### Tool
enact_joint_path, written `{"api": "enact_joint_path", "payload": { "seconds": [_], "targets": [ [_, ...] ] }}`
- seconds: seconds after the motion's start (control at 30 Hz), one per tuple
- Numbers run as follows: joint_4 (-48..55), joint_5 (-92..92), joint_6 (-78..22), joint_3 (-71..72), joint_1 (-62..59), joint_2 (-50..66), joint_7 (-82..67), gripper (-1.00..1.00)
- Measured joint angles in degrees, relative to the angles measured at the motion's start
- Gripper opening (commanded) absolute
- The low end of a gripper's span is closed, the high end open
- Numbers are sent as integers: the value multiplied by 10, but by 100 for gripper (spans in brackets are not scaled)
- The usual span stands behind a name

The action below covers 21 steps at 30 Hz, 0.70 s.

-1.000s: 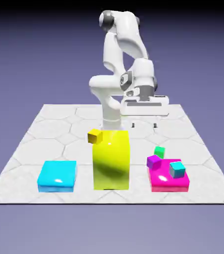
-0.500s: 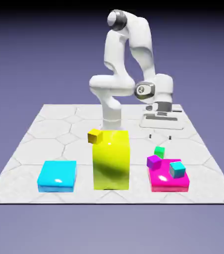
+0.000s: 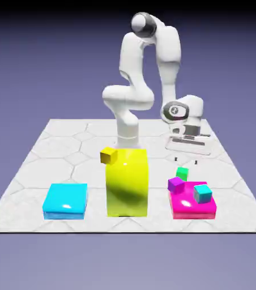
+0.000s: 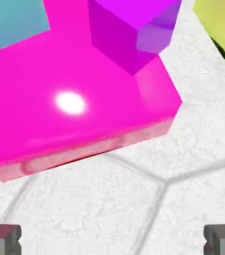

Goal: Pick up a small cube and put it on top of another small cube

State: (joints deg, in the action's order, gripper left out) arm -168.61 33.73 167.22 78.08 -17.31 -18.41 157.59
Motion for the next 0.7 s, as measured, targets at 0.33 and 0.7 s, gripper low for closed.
{"api": "enact_joint_path", "payload": {
  "seconds": [0.33,0.7],
  "targets": [
    [5,10,43,157,-116,-32,79,0],
    [28,-19,149,384,-344,-122,82,0]
  ]
}}
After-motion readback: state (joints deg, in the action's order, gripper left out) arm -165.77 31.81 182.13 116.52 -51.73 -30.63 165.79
